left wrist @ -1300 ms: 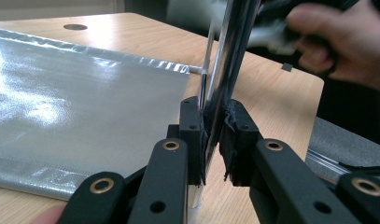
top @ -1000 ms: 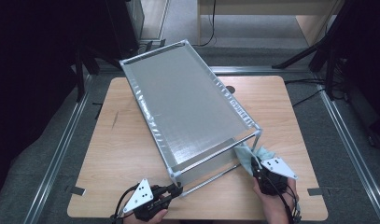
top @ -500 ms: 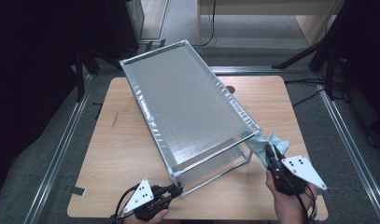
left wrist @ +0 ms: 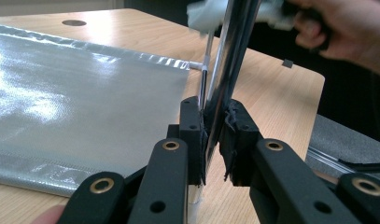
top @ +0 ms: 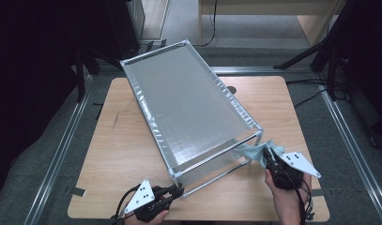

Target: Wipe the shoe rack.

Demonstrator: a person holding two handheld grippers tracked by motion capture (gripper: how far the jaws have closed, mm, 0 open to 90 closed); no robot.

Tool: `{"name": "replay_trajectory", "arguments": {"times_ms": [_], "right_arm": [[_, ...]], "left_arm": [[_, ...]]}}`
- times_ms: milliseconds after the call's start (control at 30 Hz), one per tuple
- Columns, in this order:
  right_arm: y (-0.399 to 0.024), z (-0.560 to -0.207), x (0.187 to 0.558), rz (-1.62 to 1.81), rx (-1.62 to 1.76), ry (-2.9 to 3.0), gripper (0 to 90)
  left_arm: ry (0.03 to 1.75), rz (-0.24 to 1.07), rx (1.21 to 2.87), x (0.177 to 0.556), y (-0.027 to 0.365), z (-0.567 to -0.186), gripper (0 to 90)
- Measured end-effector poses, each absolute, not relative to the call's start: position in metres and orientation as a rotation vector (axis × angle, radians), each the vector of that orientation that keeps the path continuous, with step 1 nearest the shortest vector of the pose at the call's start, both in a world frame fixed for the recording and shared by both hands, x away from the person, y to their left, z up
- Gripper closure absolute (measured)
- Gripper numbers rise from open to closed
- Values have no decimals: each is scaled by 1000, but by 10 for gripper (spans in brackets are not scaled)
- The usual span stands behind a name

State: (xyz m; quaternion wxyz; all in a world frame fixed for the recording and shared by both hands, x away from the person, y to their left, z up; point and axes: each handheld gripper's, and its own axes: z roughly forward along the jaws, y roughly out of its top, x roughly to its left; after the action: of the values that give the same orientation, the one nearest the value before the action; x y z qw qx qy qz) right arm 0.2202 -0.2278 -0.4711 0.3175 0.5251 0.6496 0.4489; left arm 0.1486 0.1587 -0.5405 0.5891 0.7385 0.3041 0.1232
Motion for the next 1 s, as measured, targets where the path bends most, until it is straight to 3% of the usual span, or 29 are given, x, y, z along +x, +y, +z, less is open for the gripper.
{"name": "replay_trajectory", "arguments": {"times_ms": [267, 400, 500, 667, 733, 867, 1000], "right_arm": [[-221, -438, 201, 1309, 1246, 1580, 823], [-216, -458, 210, 1228, 1287, 1654, 823], [-218, -493, 221, 1083, 1429, 1755, 822], [-210, -502, 213, 1104, 1469, 1777, 823], [-178, -500, 207, 1144, 1345, 1842, 823], [-154, -502, 210, 1179, 1242, 1901, 817], [-137, -515, 218, 1180, 1229, 2011, 641]], "left_arm": [[710, 288, 1721, 149, 158, -541, 797], [711, 288, 1723, 149, 158, -541, 798], [711, 286, 1723, 149, 159, -541, 797], [709, 286, 1725, 149, 159, -541, 797], [713, 288, 1725, 149, 158, -541, 797], [708, 300, 1732, 148, 158, -540, 797], [702, 310, 1745, 148, 159, -539, 792]]}}
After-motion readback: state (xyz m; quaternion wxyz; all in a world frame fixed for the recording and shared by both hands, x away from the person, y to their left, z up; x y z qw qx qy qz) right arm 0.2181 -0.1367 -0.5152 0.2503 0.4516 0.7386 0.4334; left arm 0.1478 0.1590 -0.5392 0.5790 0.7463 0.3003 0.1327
